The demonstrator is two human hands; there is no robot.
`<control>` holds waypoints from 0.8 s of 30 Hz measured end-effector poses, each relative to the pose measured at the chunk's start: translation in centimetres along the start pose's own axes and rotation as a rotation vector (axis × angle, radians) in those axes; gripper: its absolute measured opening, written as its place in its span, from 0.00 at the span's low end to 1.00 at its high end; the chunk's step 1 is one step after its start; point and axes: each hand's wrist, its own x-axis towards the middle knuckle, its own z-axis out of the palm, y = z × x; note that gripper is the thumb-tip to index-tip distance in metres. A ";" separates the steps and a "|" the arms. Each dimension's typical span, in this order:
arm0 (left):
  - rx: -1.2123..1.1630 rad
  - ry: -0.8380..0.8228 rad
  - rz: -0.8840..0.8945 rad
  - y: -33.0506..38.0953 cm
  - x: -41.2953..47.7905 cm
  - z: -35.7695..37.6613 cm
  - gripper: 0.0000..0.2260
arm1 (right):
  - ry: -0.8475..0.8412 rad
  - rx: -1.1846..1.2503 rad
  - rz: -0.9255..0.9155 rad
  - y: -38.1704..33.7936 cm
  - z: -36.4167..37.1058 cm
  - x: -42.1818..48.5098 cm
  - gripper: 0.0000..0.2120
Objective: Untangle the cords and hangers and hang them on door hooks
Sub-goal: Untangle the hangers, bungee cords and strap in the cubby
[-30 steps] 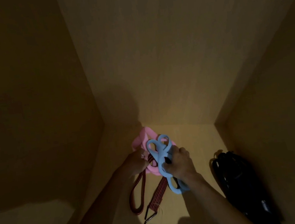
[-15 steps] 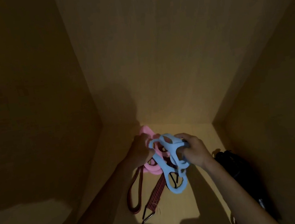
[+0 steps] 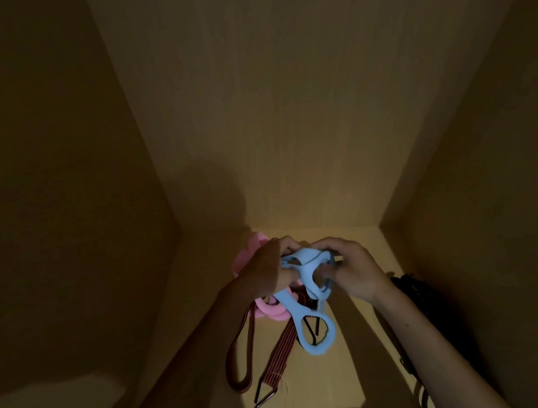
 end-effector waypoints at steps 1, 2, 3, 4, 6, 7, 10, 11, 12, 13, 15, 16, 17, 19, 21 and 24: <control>0.005 0.028 0.001 0.0 0.0 -0.1 0.16 | 0.009 0.000 -0.014 -0.1 0.0 0.0 0.16; 0.012 0.054 0.007 0.0 0.1 -0.2 0.16 | 0.017 0.012 -0.029 -0.1 0.0 -0.1 0.15; 0.010 0.074 0.011 0.0 0.1 -0.3 0.15 | 0.025 0.024 -0.044 -0.2 0.0 -0.1 0.15; -0.008 0.082 0.019 0.0 0.1 -0.4 0.14 | 0.033 0.038 -0.053 -0.2 0.0 -0.1 0.15; -0.006 0.090 0.021 0.2 0.2 -0.5 0.13 | 0.045 0.030 -0.064 -0.4 -0.1 0.0 0.12; 0.007 0.089 0.027 0.3 0.2 -0.5 0.11 | 0.044 0.018 -0.064 -0.4 -0.2 0.1 0.11; 0.027 0.076 0.047 0.4 0.5 -0.5 0.10 | 0.046 0.056 -0.047 -0.7 -0.5 0.1 0.09; 0.027 0.074 0.050 0.6 0.4 -0.5 0.11 | 0.053 0.080 -0.050 -0.8 -0.6 0.1 0.07; 0.017 0.073 0.049 0.7 0.4 -0.5 0.12 | 0.066 0.107 -0.053 -0.9 -0.7 0.0 0.05; 0.001 0.076 0.044 0.9 0.4 -0.5 0.12 | 0.088 0.130 -0.053 -1.0 -0.8 0.1 0.03; -0.014 0.093 0.035 1.3 0.4 -0.6 0.12 | 0.131 0.149 -0.036 -0.9 -0.8 0.2 0.03; -0.019 0.095 0.035 1.3 0.5 -0.6 0.13 | 0.136 0.149 -0.012 -0.7 -0.8 0.3 0.05; -0.023 0.096 0.033 1.3 0.6 -0.5 0.12 | 0.127 0.146 0.016 -0.4 -0.7 0.4 0.06; -0.037 0.129 0.014 1.1 0.9 -0.6 0.10 | 0.071 0.154 0.059 -0.1 -0.3 0.4 0.09; -0.107 0.189 0.011 0.8 1.1 -0.6 0.08 | 0.025 0.210 0.081 0.3 0.4 0.2 0.12; -0.179 0.249 0.027 0.9 1.1 -0.8 0.03 | -0.093 0.341 0.100 0.3 1.4 -0.3 0.15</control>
